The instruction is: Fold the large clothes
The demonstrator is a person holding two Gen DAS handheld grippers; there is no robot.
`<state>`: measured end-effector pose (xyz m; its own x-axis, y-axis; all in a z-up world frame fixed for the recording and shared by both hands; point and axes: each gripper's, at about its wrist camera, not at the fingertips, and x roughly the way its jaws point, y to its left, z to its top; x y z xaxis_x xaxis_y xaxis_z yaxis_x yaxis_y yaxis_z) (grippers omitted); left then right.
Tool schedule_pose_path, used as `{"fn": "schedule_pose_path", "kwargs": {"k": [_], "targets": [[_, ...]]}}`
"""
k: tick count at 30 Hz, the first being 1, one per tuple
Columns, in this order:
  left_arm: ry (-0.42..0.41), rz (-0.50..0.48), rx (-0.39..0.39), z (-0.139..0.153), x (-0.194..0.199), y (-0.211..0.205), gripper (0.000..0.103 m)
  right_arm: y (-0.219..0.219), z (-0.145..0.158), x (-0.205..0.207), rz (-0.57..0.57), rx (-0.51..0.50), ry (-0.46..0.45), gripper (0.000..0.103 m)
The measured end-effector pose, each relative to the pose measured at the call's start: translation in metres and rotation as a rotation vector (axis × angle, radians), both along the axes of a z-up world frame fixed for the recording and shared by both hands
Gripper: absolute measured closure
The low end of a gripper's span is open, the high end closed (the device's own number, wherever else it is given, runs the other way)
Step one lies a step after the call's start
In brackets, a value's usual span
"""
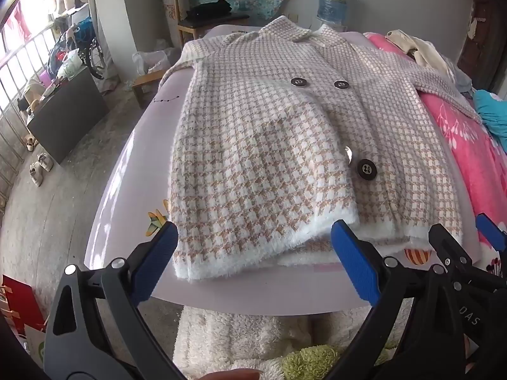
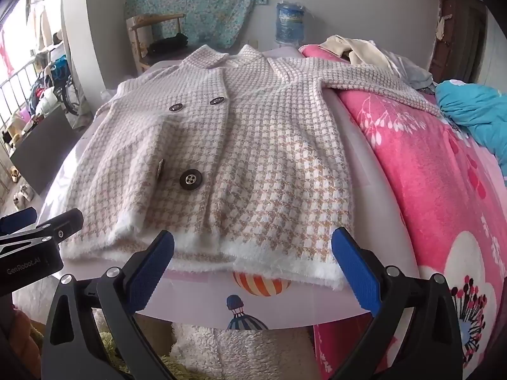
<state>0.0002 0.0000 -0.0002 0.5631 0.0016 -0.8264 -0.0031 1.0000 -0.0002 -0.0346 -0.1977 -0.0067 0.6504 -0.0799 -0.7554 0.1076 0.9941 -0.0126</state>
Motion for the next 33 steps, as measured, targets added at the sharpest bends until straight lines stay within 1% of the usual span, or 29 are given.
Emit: {"fn": "schedule_pose_path", "kwargs": {"k": [11,16,17,33], "targets": [[-0.002,0.001,0.004,-0.0001,0.0000,-0.0003,0.009,0.0015,-0.0005,-0.0009,0.011,0.001,-0.001,0.006],[-0.001,0.002,0.003,-0.0001,0.0000,-0.0004,0.009,0.0062,-0.0018,0.0049,0.017,-0.003,0.015,0.006],[-0.001,0.002,0.002,-0.0001,0.0000,-0.0004,0.009,0.0020,-0.0018,-0.0003,0.020,0.004,0.007,0.006],[-0.004,0.003,0.000,0.0022,-0.0011,-0.0011,0.009,0.0043,-0.0002,-0.0003,0.032,-0.010,0.001,0.006]]}}
